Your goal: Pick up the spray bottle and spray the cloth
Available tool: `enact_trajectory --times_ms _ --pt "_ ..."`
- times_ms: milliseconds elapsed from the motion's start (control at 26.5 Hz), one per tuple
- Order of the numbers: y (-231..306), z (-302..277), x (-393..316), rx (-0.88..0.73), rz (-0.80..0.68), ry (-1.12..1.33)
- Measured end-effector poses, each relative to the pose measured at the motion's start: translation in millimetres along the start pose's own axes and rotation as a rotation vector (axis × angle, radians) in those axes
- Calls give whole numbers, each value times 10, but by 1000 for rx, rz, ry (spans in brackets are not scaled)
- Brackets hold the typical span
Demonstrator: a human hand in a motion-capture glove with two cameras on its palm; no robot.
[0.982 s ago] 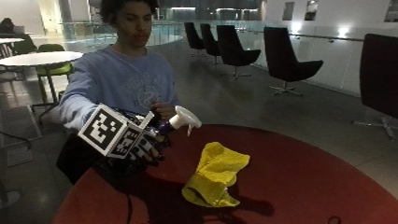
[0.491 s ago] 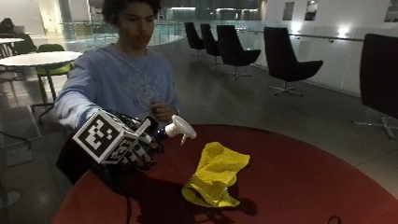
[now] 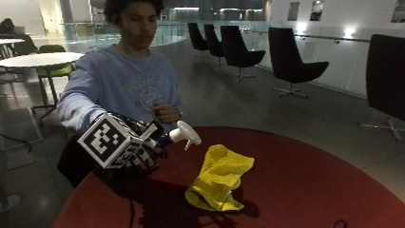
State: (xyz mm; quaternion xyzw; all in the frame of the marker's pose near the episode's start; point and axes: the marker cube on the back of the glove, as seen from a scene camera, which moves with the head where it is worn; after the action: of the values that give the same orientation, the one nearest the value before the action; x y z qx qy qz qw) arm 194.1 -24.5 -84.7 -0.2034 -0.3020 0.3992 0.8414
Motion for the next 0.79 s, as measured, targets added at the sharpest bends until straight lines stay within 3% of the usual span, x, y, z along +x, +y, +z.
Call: enact_trajectory --times_ms 794 --pt "-139 113 -64 -22 41 52"
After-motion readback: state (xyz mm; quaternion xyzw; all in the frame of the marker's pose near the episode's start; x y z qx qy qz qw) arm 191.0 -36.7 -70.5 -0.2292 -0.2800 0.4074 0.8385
